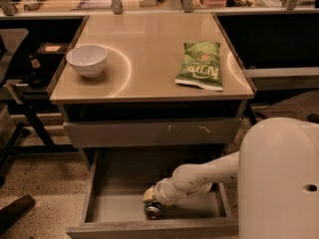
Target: Place pepsi can into middle drawer
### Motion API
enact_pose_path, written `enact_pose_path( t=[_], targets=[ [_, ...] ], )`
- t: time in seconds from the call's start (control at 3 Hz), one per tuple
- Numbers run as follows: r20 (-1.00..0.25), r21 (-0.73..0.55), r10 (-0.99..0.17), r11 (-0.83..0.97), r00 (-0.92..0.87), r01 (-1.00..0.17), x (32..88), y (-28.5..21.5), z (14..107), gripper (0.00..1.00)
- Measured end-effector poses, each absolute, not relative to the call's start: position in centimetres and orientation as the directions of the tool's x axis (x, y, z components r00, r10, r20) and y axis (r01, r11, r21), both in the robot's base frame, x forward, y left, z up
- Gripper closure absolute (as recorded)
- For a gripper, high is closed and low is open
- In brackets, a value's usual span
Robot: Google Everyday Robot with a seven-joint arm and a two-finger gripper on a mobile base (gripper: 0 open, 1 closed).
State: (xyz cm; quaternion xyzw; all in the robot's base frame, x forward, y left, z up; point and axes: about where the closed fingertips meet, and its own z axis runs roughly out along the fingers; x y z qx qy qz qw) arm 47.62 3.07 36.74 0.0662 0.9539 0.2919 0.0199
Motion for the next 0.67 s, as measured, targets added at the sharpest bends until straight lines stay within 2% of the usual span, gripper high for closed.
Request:
enact_pose_path(
  t=[0.33,0.67],
  targets=[
    [0.001,0.560,0.138,0.821,-0.990,0.115,47.62,3.08,36.73,0.81],
    [0.001,0.560,0.138,0.821,-0.990,0.115,47.62,3.08,36.73,0.58]
  ],
)
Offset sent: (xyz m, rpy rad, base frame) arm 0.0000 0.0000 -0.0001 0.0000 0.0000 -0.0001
